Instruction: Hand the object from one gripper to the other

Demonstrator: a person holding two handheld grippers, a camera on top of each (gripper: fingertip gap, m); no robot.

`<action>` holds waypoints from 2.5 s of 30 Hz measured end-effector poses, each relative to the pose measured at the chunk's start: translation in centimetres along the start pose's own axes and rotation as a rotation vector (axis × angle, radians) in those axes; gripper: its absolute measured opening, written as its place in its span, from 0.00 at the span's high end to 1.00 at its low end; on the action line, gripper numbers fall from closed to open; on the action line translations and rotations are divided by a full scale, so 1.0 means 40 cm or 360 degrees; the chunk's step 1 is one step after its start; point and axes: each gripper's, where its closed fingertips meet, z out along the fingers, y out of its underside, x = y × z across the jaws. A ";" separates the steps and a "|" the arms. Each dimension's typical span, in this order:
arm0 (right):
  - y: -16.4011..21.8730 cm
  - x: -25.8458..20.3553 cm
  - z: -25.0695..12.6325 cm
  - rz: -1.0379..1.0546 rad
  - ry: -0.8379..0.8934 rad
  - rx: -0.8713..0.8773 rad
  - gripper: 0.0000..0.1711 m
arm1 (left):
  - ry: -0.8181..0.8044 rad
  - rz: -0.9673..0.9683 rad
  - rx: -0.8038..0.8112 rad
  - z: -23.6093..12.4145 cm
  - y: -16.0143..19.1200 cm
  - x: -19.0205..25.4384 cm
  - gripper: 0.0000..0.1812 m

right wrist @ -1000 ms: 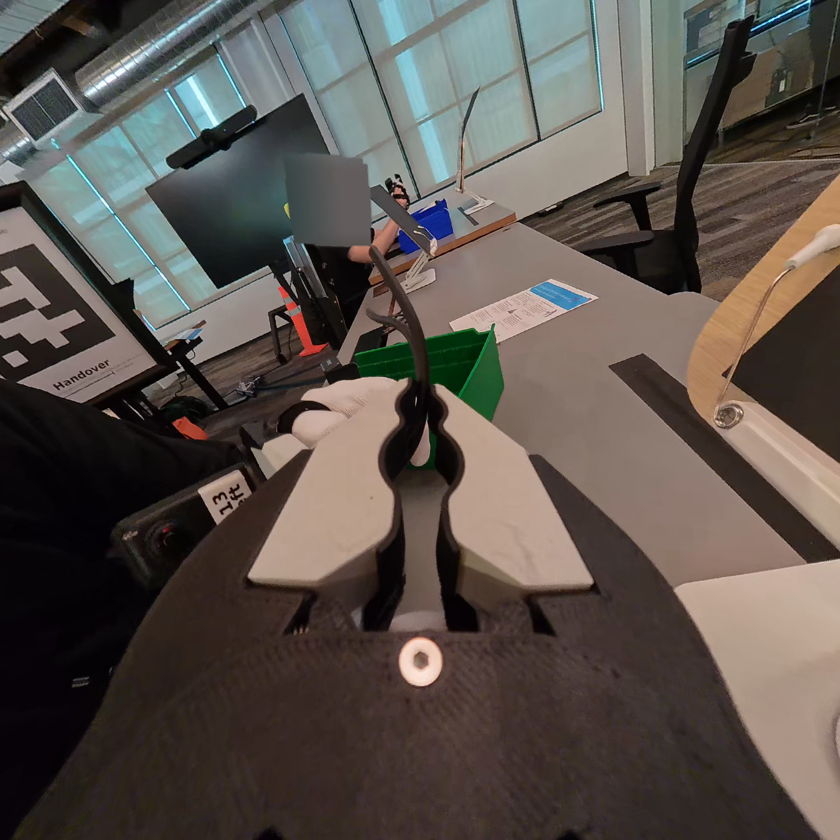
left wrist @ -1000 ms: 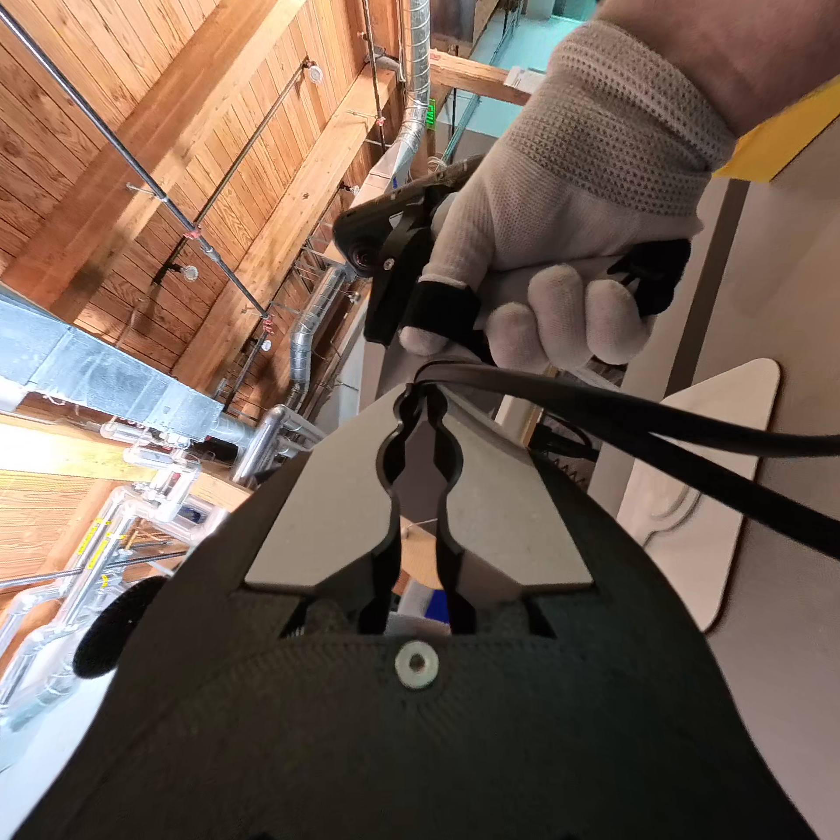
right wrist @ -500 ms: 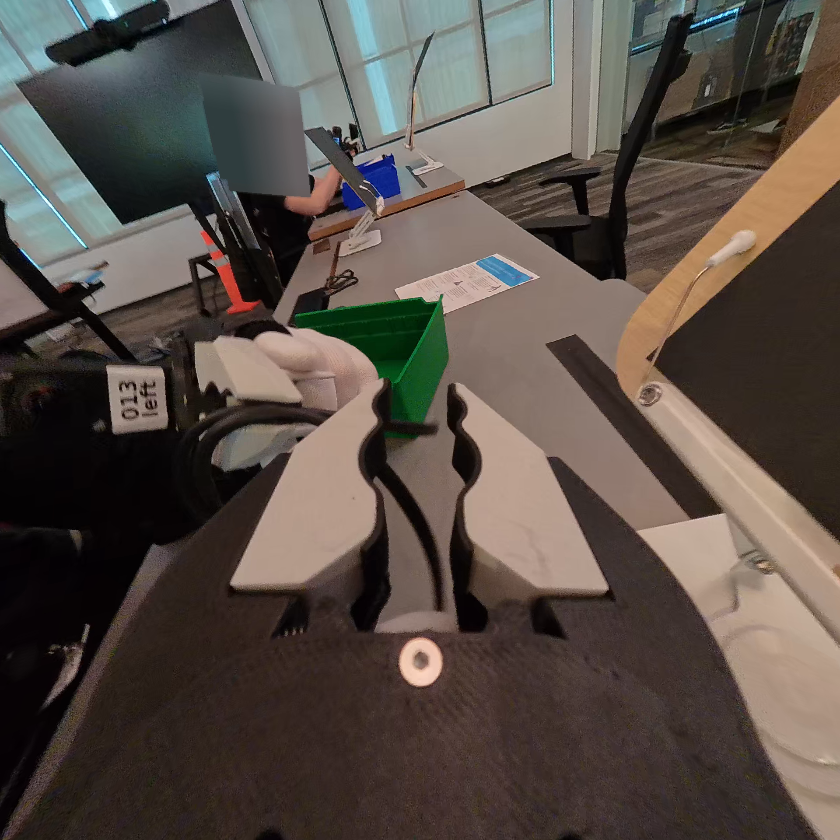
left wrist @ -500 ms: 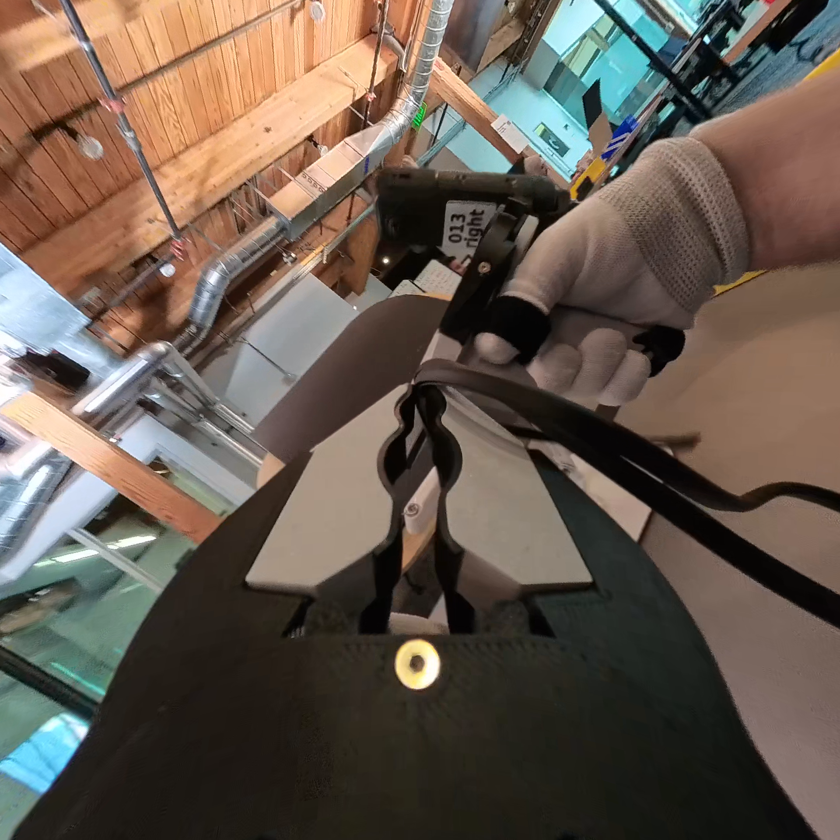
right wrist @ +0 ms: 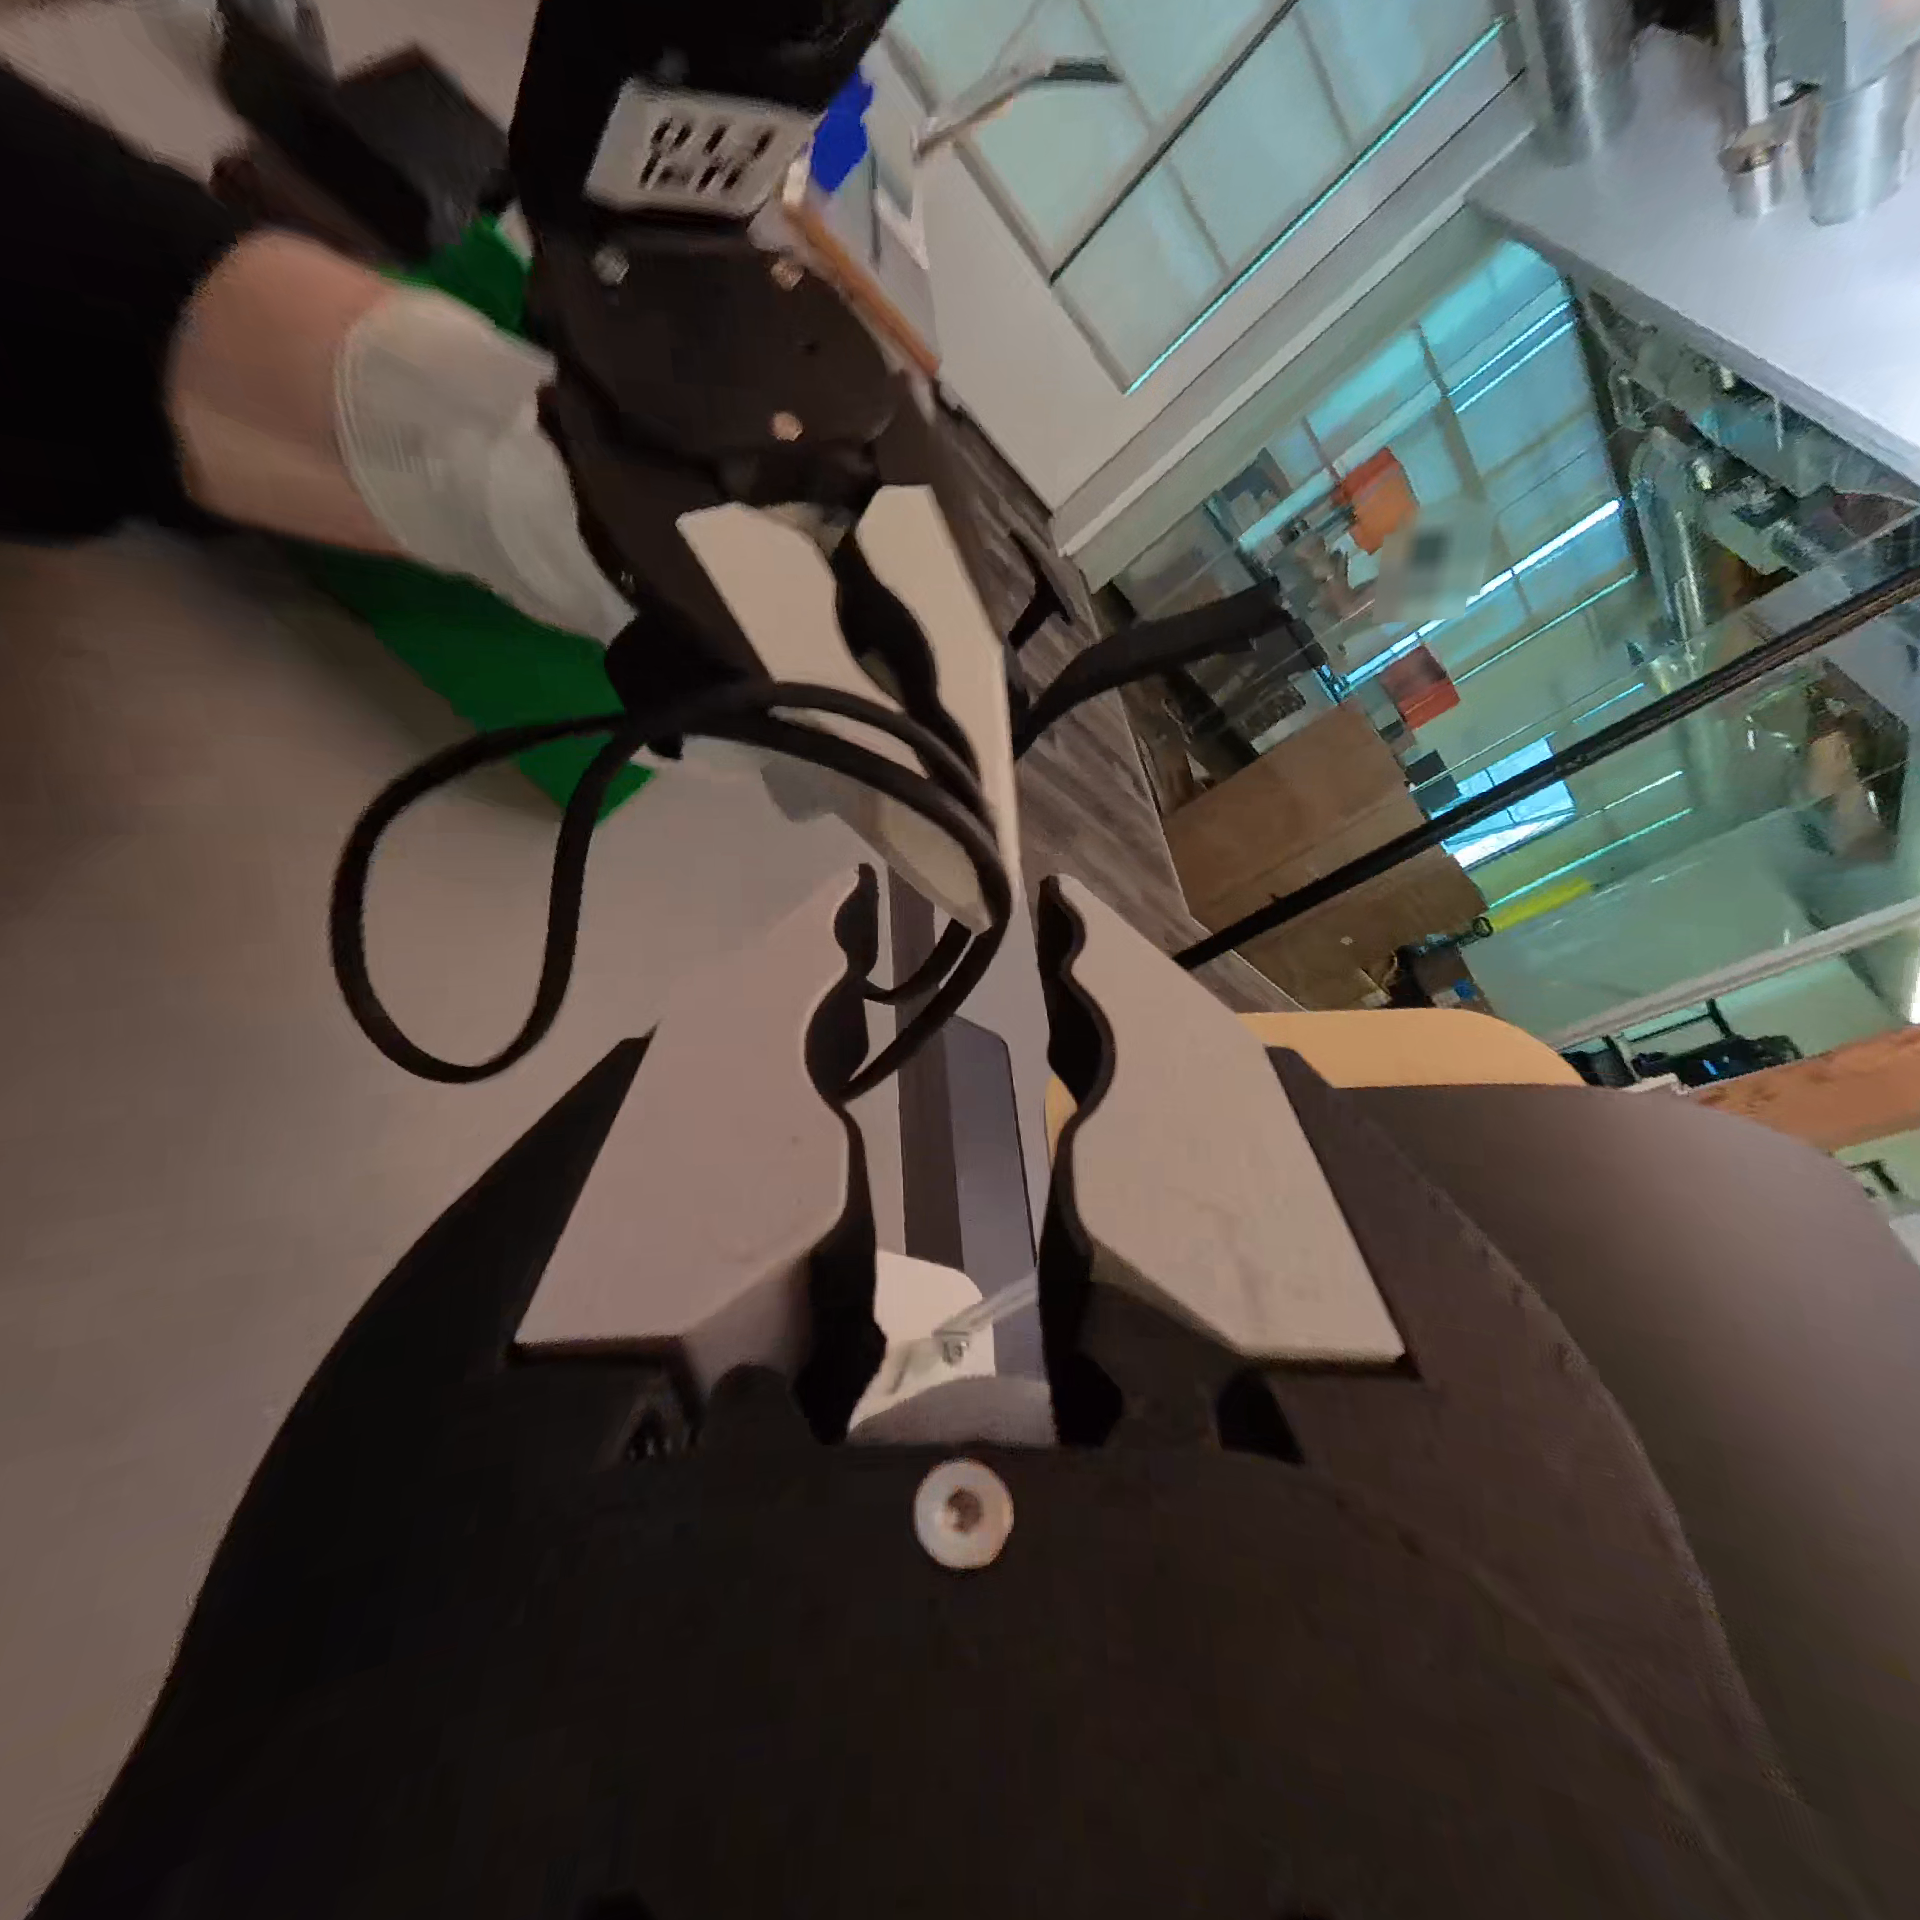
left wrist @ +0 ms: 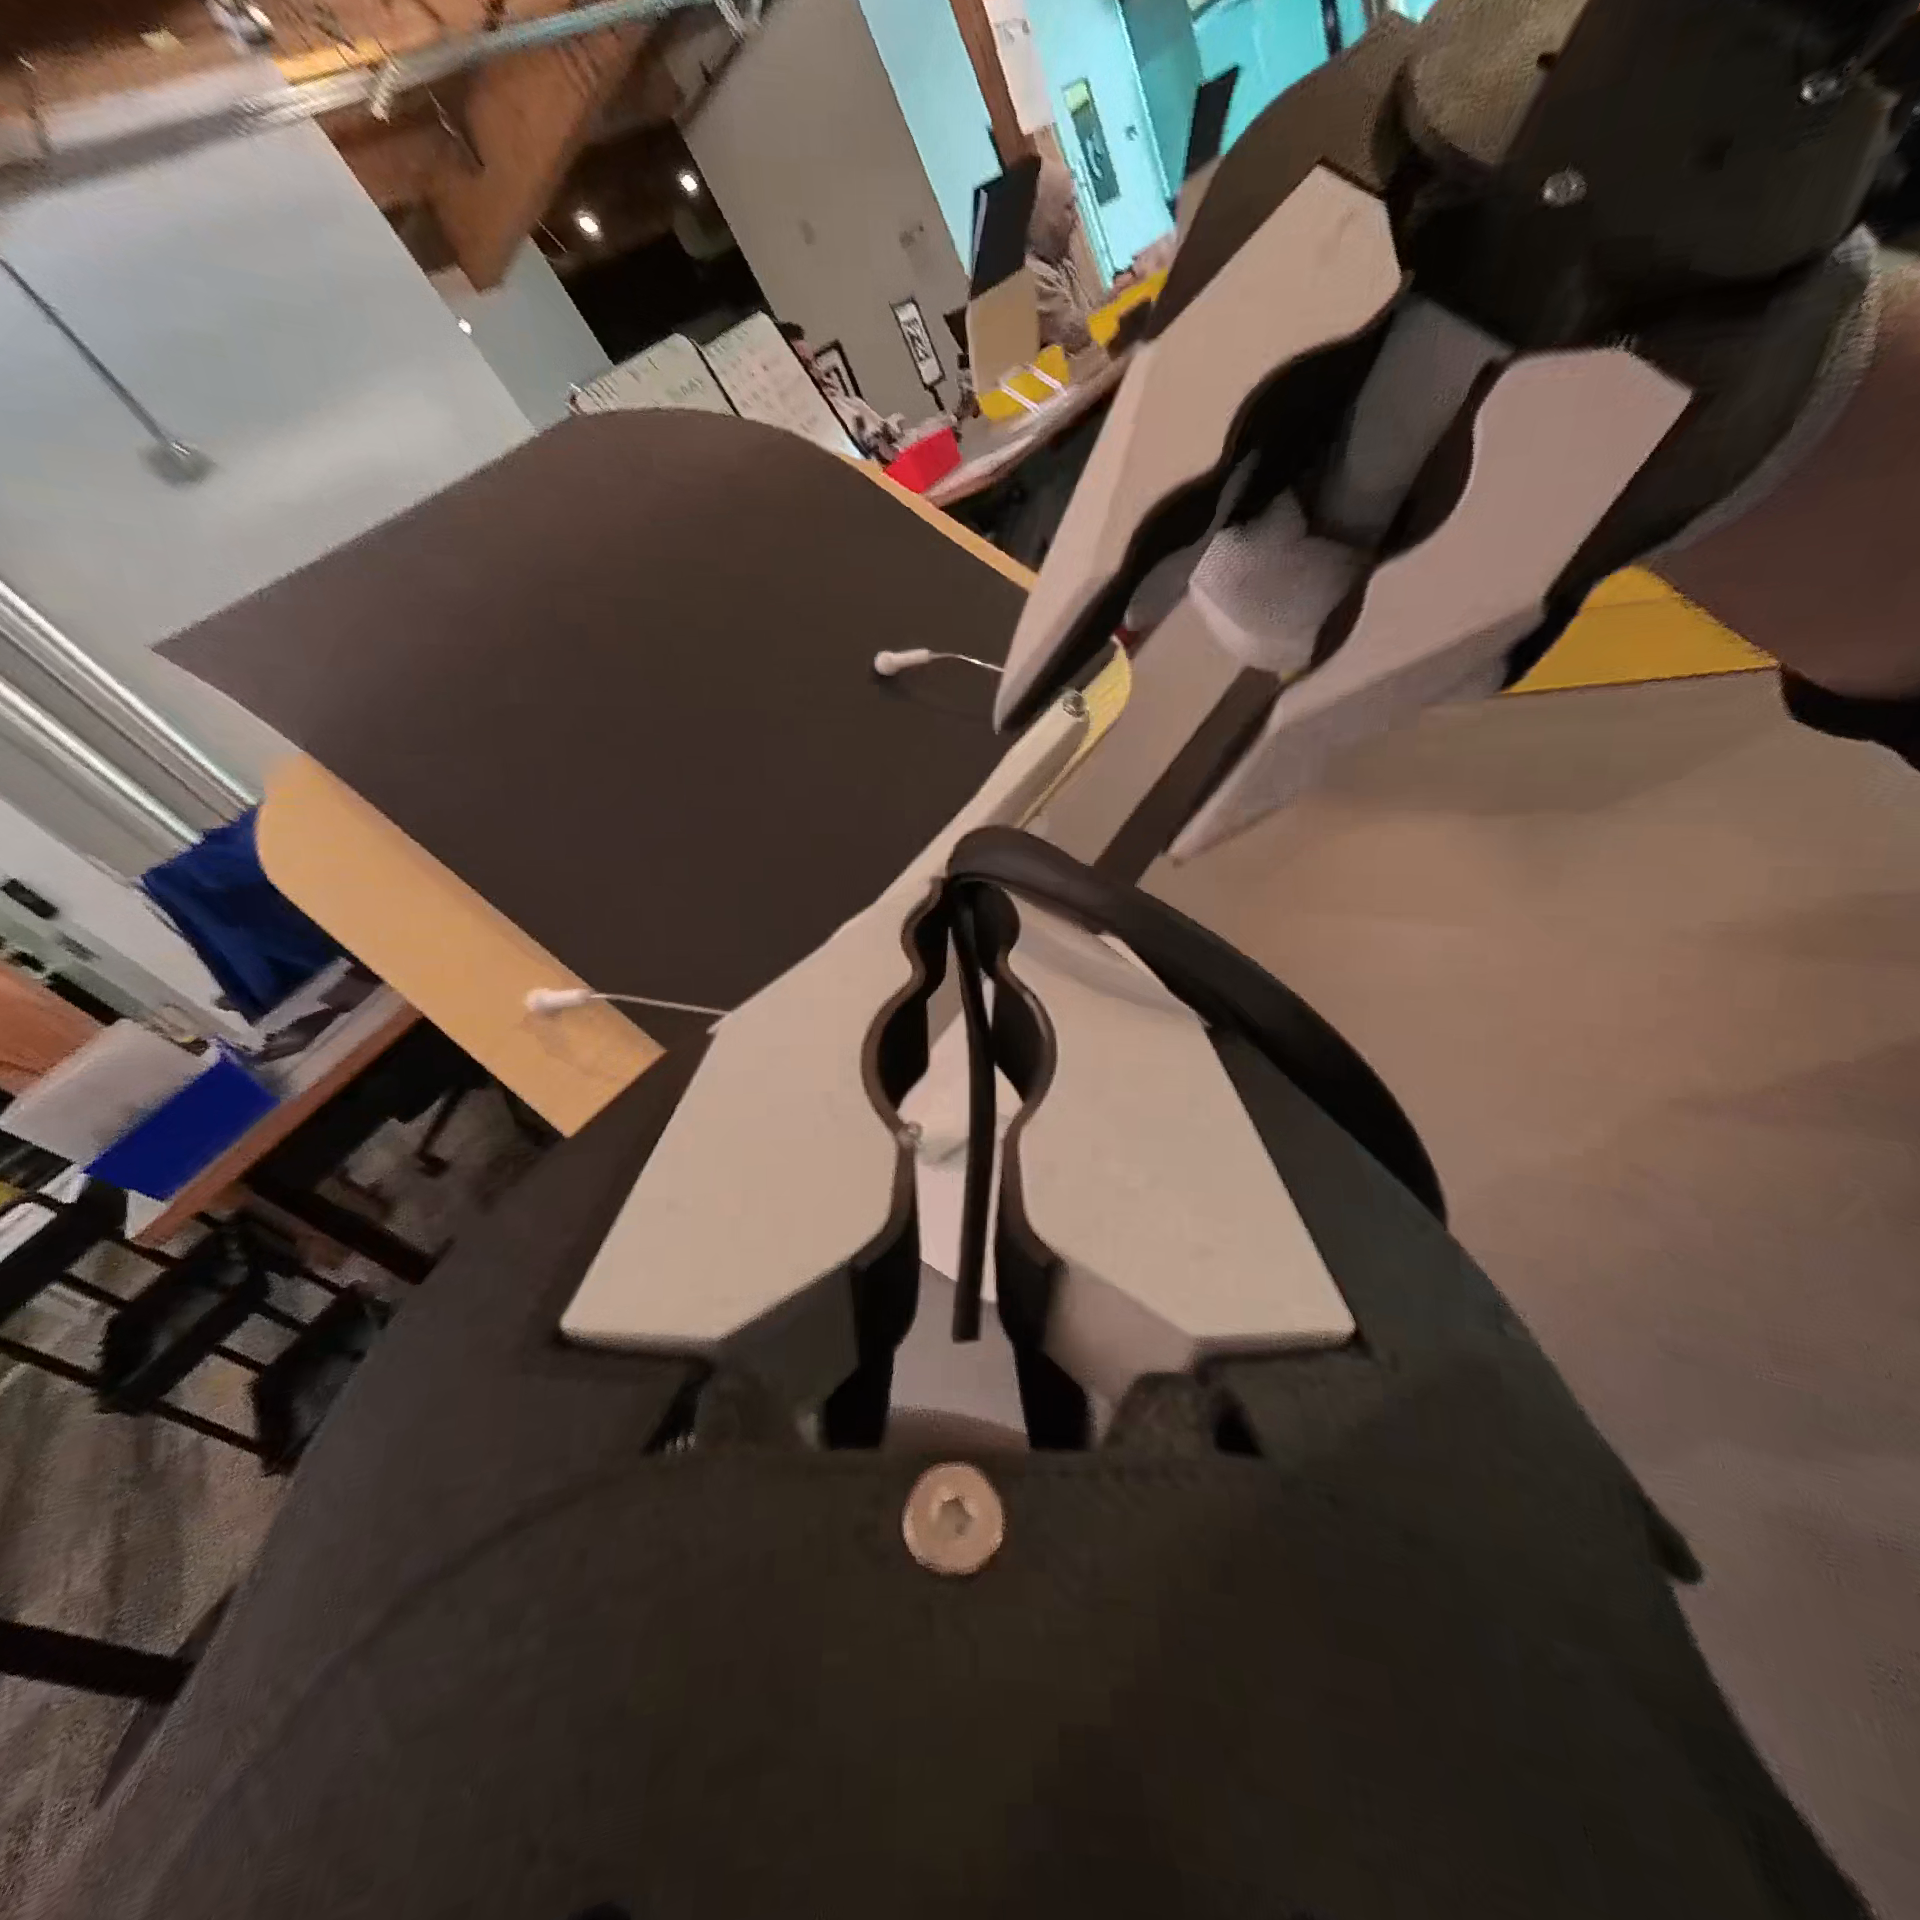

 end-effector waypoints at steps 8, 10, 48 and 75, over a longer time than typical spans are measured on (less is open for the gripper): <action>0.004 -0.065 0.039 -0.0092 -0.0153 -0.0051 0.87 | 0.0194 0.0150 -0.0256 0.001 0.048 0.061 0.99; 0.010 -0.083 0.040 -0.0067 -0.0221 -0.0062 0.90 | 0.0250 0.0165 -0.0284 -0.003 0.057 0.074 0.99; 0.074 0.125 0.032 0.1565 -0.0108 0.0607 0.97 | -0.0093 0.0465 -0.0252 0.011 0.119 -0.024 0.79; 0.161 -0.102 0.159 0.1205 -0.0490 -0.0155 0.97 | -0.0028 0.0953 -0.0254 -0.004 0.060 0.066 0.66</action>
